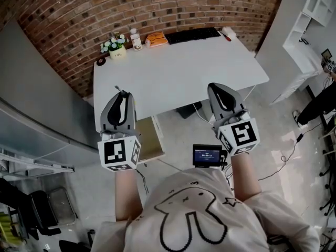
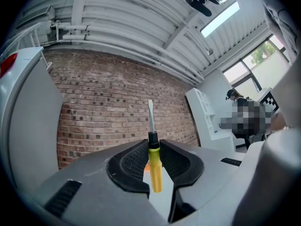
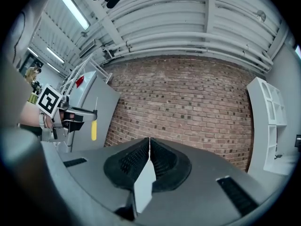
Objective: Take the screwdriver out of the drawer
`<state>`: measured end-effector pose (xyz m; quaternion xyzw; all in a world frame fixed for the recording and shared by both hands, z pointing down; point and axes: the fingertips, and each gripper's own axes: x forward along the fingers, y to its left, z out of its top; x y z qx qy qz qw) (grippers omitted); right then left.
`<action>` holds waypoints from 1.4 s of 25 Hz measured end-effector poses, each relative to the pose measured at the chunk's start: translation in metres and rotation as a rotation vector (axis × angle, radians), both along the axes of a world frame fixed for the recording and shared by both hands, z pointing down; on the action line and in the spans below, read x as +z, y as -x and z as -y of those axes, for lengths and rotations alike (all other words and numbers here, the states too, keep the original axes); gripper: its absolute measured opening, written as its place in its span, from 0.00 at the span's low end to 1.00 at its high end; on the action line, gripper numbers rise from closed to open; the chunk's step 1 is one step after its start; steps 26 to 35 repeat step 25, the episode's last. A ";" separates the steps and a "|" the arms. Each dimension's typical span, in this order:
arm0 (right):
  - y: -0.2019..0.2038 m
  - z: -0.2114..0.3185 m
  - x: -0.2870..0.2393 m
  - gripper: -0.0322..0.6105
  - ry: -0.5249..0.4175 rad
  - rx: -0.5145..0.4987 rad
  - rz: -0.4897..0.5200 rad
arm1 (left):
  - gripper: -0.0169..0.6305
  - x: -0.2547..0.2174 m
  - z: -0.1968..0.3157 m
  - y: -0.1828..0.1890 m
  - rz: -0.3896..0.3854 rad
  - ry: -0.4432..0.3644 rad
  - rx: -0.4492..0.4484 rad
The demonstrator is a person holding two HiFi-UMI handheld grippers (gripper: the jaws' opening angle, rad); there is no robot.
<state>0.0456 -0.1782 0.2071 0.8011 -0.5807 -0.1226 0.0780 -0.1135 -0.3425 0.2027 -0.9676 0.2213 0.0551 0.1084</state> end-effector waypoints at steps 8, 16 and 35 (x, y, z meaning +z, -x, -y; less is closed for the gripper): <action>0.003 0.012 -0.006 0.08 -0.008 -0.008 0.000 | 0.15 -0.004 0.007 0.003 0.000 -0.007 0.007; 0.002 0.016 -0.003 0.08 -0.013 0.002 0.024 | 0.15 -0.005 0.015 0.005 -0.004 -0.006 0.003; -0.008 0.011 0.002 0.08 -0.007 0.011 0.036 | 0.15 -0.003 0.015 -0.002 -0.008 0.000 0.002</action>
